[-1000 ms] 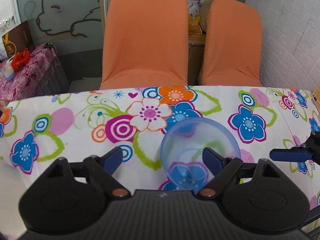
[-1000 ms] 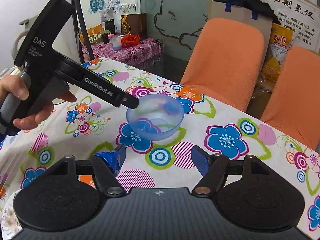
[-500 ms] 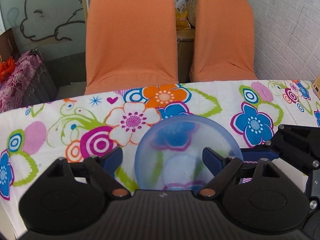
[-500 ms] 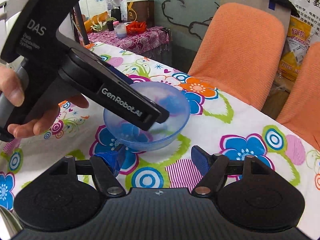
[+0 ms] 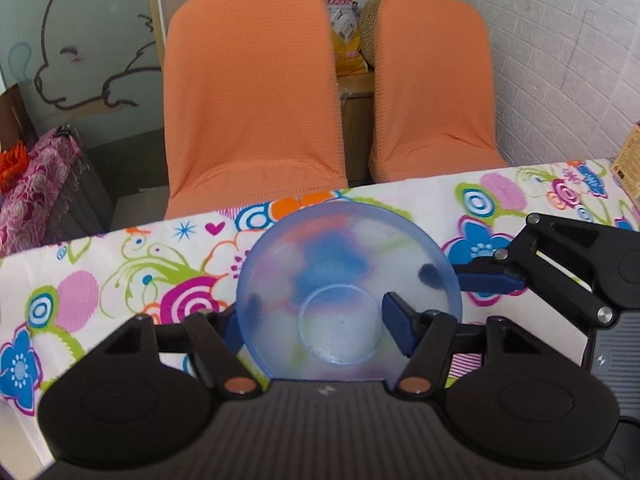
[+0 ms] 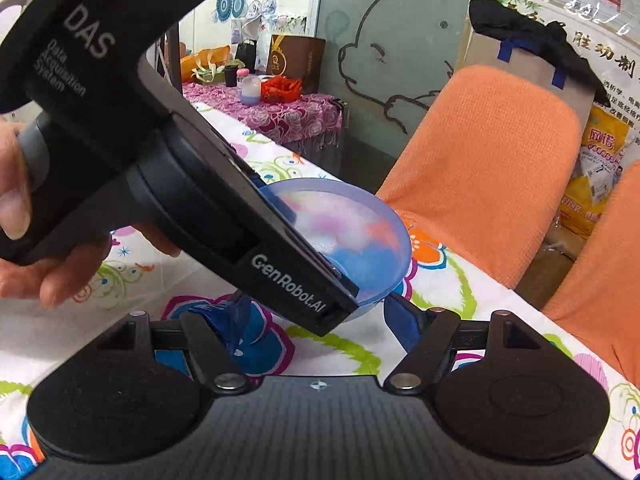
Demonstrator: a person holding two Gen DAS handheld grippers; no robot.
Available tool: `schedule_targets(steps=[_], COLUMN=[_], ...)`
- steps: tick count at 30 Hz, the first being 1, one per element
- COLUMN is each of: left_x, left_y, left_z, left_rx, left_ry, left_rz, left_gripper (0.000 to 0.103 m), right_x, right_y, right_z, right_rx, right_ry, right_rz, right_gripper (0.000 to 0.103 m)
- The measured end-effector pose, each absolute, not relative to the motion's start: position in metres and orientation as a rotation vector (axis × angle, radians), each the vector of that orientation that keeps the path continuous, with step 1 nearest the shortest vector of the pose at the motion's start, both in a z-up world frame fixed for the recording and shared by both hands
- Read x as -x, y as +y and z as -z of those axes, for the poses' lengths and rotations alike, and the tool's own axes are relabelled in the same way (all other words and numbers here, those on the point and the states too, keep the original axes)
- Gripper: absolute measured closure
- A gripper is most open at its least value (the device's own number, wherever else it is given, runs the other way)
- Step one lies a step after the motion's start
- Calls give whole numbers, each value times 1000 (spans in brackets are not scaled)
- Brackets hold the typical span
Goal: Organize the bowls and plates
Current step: 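Carry the blue bowl into the white bowl and open the right gripper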
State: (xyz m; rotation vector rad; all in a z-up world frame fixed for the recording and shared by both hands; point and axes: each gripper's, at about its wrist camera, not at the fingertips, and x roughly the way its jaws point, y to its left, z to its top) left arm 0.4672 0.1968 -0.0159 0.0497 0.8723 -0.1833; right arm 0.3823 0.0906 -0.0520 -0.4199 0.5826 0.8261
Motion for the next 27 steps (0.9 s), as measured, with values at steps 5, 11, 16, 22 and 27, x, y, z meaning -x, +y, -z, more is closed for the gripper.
schedule_targets(steps=[5, 11, 16, 22, 27], left_x=[-418, -338, -270, -215, -195], left_y=[170, 111, 63, 1, -29], left_z=[-23, -47, -46, -25, -12], left_rx=[-44, -61, -52, -130, -161], left_ry=[823, 799, 776, 782, 806], left_rz=[218, 281, 382, 468, 499], left_gripper=[38, 37, 37, 35, 35], right_x=[-353, -283, -215, -163, -146], right_y=[75, 30, -17, -59, -89], right_z=[19, -23, -38, -28, -15], right_rx=[459, 484, 487, 483, 440], right_ry=[560, 557, 566, 610, 652], right_rz=[-799, -751, -699, -604, -556], right_gripper=[43, 43, 42, 42, 42])
